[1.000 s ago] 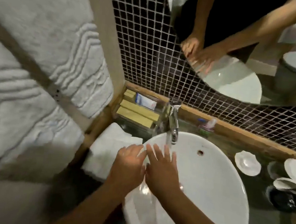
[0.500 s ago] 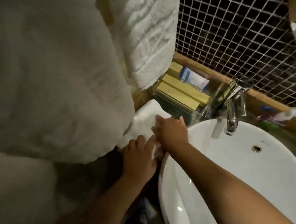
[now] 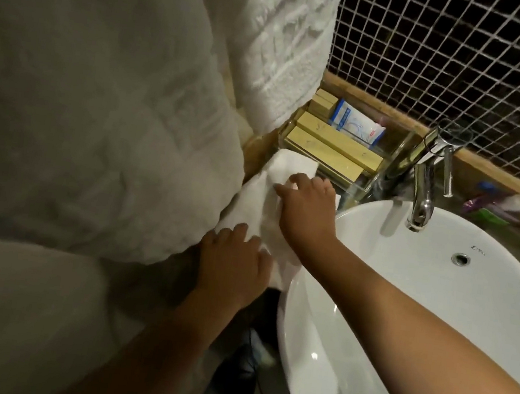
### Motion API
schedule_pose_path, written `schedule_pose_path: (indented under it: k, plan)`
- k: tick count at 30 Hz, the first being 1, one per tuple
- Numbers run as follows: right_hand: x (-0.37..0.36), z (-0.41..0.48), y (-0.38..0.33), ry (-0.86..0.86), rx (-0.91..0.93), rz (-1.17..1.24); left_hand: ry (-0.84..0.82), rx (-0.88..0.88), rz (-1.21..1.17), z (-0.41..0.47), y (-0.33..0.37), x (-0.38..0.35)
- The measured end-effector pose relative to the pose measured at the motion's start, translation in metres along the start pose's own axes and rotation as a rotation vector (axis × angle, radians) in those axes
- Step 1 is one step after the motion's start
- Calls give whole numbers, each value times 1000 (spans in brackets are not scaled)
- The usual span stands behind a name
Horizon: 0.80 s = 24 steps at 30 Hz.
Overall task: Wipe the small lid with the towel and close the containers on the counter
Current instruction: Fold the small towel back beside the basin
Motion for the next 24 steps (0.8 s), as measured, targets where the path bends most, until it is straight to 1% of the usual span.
schedule_pose_path:
  k: [1, 2, 6, 9, 13, 18, 20, 23, 24]
  plan:
    - [-7, -3, 4, -31, -4, -1, -57, 14, 15, -3, 2, -9]
    - [-14, -6, 8, -50, 7, 8, -77, 17, 8, -6, 4, -18]
    - [-27, -10, 14, -58, 100, 10, -25, -50, -47, -9, 10, -41]
    - [-38, -6, 15, -202, 71, -26, -76, -50, -46, -8, 9, -57]
    - [-52, 5, 15, -240, 85, -22, -105, -30, 21, 2, 1, -69]
    - [-53, 25, 13, -305, 152, 60, -100, 33, 102, 14, -2, -72]
    - [-52, 24, 15, -320, 165, 55, -73, 30, 64, 12, 3, -71]
    - [-43, 21, 20, -304, 94, -12, 44, 4, -77, 11, 9, -67]
    - [-38, 22, 21, -277, 68, -26, 59, -3, -82, 13, 9, -67]
Point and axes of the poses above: each hand's wrist, its own z-axis towards the middle knuckle, its own x-axis out of the back of the hand, y = z × x, the point moved 2 cm from there along z, towards the middle knuckle, and after that the axes turned 8 degrees about -y, right-handed, at the moved point
